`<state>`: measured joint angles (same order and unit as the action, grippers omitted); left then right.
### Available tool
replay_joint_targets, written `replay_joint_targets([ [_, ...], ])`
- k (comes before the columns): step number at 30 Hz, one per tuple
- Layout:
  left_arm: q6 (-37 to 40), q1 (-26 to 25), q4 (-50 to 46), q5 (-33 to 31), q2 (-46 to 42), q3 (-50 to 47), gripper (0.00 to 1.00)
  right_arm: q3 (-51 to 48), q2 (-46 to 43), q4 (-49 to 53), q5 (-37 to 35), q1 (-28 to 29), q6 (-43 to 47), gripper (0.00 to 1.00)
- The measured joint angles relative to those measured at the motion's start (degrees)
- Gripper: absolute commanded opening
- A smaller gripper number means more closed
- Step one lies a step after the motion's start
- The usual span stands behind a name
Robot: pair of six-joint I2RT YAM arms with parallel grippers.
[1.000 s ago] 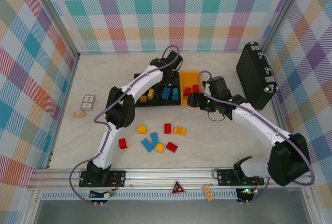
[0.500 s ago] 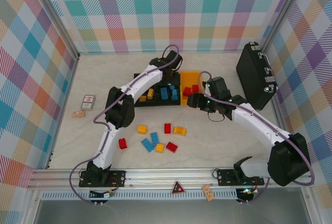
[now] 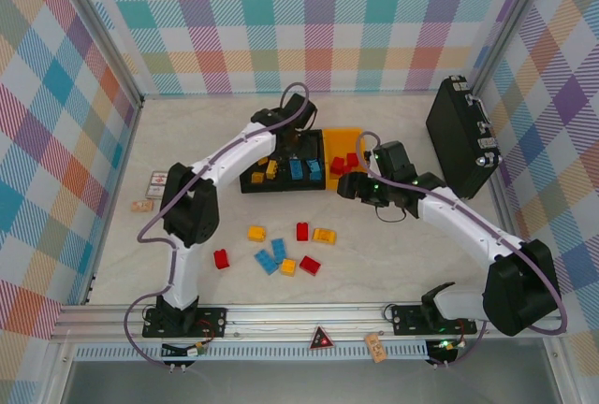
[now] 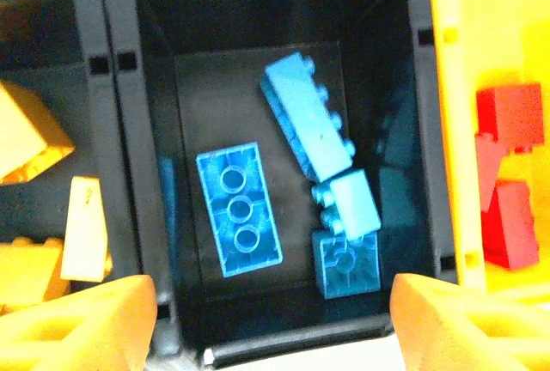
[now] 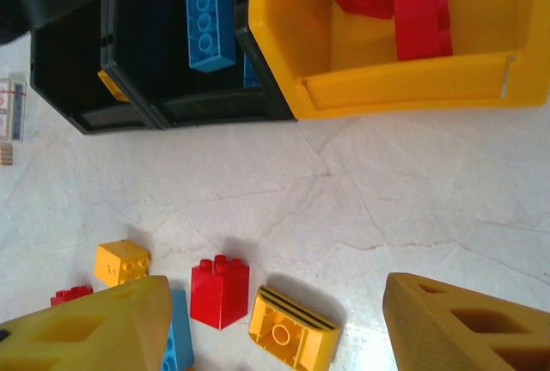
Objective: Sort the legos into containers by color
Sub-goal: Pick up the lego from the center of the table.
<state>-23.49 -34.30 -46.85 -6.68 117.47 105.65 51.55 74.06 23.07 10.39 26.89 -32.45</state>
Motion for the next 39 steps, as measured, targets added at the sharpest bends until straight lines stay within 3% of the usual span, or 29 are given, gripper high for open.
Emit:
replay_joint_targets([
  [11,-1.0,0.0,7.0,5.0,-13.9,-20.6,0.72,-1.1,0.9,0.1,4.1,4.8,7.1,0.66],
  [24,-3.9,0.2,9.7,7.1,-30.8,-41.9,0.72,-1.2,11.6,-0.5,-0.9,14.1,14.3,0.65],
  [39,-5.5,2.3,9.4,5.6,-34.4,-48.5,0.72,-1.6,19.1,-1.1,-8.4,20.6,17.6,0.61],
])
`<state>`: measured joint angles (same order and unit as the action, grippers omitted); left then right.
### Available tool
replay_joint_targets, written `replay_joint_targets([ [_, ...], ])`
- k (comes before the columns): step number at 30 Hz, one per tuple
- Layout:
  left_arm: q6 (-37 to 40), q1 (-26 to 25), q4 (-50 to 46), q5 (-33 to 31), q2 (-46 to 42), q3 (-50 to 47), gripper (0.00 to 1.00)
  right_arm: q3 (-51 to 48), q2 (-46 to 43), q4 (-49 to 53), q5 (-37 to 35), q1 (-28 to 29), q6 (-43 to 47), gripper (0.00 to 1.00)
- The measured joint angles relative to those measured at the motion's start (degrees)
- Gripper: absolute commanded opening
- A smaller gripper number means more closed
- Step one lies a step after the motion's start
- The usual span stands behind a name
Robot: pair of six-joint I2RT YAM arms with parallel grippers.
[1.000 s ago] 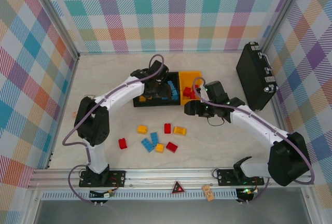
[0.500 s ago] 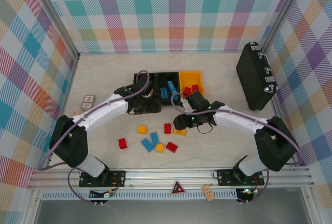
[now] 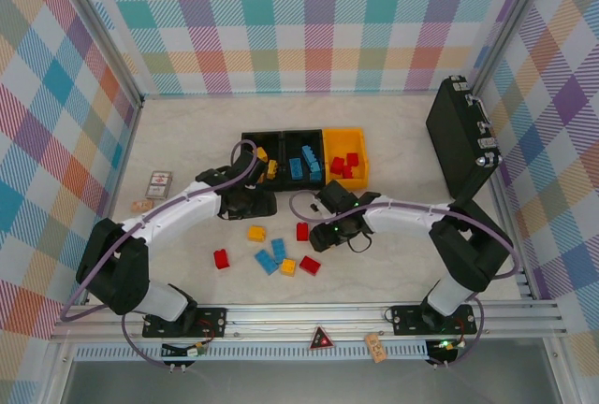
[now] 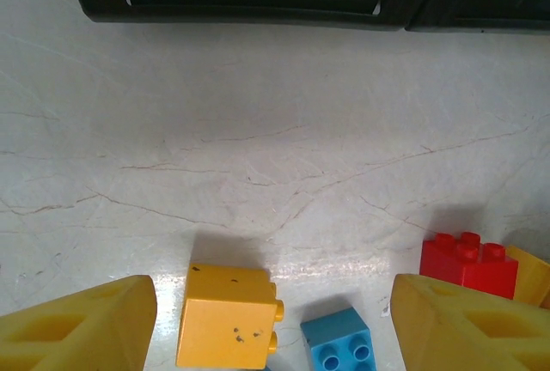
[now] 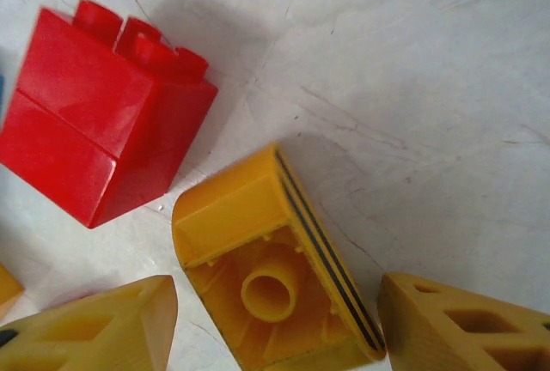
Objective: Sort the legos into containers by color
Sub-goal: Pick up the lego from the center of the table, then place the lego in the container.
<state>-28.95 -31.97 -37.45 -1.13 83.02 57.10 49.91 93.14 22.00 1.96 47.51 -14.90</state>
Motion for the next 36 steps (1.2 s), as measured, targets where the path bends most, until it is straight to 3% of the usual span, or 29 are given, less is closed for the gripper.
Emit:
replay_joint_targets([
  [9,-0.2,0.3,0.2,0.0,0.0,-0.9,0.71,0.8,0.5,1.0,-4.4,0.6,0.1,0.27],
  [17,-2.2,1.9,0.6,0.3,-2.0,-3.1,0.71,2.7,-0.7,3.8,-5.8,0.8,0.2,0.26],
  [25,-6.6,8.5,2.1,2.3,-9.3,-8.5,0.70,17.0,0.0,6.5,-3.6,-0.3,-0.1,0.26],
  [36,-9.2,14.4,1.6,3.3,-16.2,-12.6,0.70,42.9,17.7,12.2,1.3,-1.2,-1.2,0.26],
])
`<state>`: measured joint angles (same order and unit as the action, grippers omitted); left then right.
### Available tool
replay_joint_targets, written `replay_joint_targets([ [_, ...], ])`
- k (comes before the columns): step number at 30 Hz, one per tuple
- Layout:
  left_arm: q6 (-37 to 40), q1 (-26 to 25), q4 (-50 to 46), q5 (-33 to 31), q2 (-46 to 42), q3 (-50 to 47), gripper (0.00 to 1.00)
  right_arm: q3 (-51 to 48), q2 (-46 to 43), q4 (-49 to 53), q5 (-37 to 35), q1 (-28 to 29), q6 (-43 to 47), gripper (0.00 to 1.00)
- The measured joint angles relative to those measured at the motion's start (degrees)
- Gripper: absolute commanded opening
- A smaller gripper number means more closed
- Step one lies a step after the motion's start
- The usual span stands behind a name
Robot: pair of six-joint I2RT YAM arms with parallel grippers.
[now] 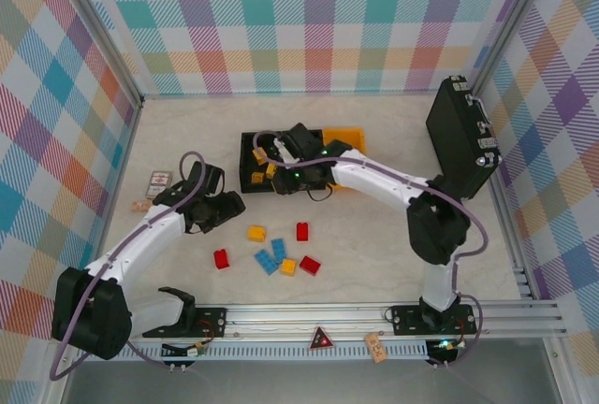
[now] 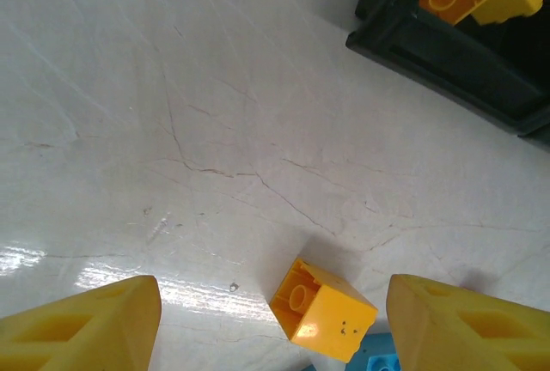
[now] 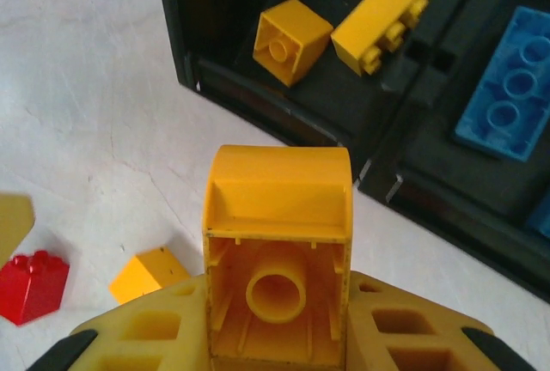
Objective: Sort the legos into containers by color
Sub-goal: Place the lego in the container.
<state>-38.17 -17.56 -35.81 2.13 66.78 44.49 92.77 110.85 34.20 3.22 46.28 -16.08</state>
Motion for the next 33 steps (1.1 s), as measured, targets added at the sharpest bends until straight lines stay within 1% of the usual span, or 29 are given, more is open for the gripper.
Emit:
replay_joint_targets([
  [8,-0.7,0.6,0.0,1.3,-1.3,-2.7,0.69,16.2,12.7,4.5,3.0,-1.2,-1.1,0.27],
  [14,-1.1,0.6,-0.8,1.3,-4.2,-3.3,0.69,29.3,22.3,8.1,4.6,-1.5,-1.4,0.29],
  [18,-1.1,0.6,-1.7,1.3,-5.5,-3.6,0.69,36.6,27.5,10.8,5.1,-1.7,-1.7,0.31],
  [20,-1.2,0.6,-1.8,1.3,-5.6,-3.9,0.69,39.6,29.6,11.9,5.0,-1.7,-1.9,0.35],
  [22,-1.3,0.6,-1.9,1.3,-5.6,-4.2,0.69,42.1,31.2,13.1,5.0,-1.7,-2.5,0.41],
  [25,-1.3,0.6,-2.0,1.3,-5.6,-4.3,0.69,43.9,32.4,14.1,5.0,-1.7,-2.8,0.47],
  [30,-1.3,0.6,-2.1,1.3,-5.6,-4.5,0.69,45.0,32.4,14.8,4.8,-1.7,-3.0,0.48],
  [33,-1.3,0.6,-2.7,1.4,-5.6,-4.5,0.69,44.1,32.0,14.5,4.7,-1.7,-3.0,0.48],
])
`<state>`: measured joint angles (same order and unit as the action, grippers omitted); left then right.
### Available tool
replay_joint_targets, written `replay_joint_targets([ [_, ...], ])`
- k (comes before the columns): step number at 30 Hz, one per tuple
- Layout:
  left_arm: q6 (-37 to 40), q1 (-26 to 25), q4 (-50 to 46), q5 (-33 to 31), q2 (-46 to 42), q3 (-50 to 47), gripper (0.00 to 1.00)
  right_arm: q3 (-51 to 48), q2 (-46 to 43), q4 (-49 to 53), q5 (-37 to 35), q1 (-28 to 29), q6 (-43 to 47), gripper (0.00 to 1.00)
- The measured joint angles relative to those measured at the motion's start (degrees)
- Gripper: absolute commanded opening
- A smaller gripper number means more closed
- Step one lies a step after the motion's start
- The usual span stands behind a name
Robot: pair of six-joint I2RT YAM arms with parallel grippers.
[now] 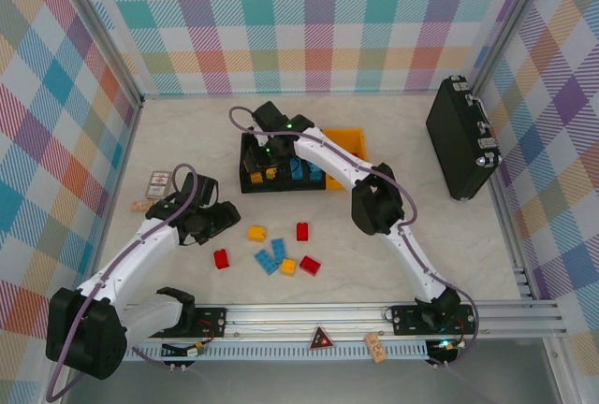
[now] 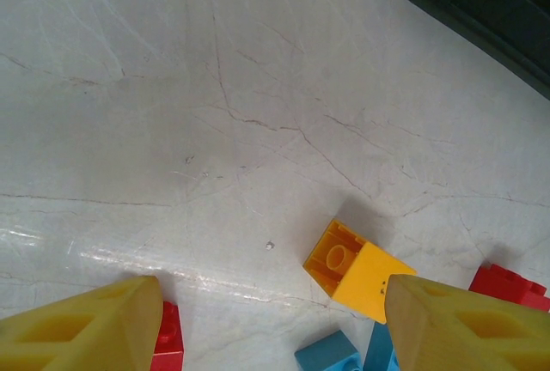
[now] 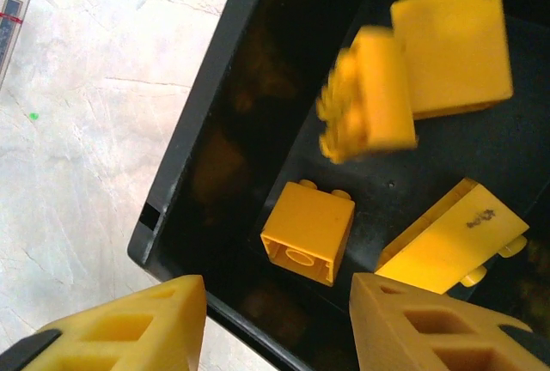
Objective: Sort the legos into containers by color
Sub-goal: Place the lego in the container, then pick up the lego from the bottom-left of the table.
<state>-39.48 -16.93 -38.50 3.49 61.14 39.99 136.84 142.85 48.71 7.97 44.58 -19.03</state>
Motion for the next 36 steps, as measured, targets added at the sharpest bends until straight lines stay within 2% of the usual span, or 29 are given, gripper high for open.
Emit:
replay_joint_targets([
  [17,0.0,-0.7,-5.6,-0.6,0.5,0.2,0.71,-29.5,-24.3,-11.4,0.4,0.0,-0.3,0.49],
  [28,-1.6,-6.4,-10.0,-4.1,4.1,0.4,0.72,-51.4,-40.5,-18.4,6.6,0.0,0.0,0.51],
  [36,-3.8,-9.8,-11.0,-6.7,8.7,0.4,0.67,-62.5,-48.0,-20.5,12.5,0.0,0.7,0.51],
])
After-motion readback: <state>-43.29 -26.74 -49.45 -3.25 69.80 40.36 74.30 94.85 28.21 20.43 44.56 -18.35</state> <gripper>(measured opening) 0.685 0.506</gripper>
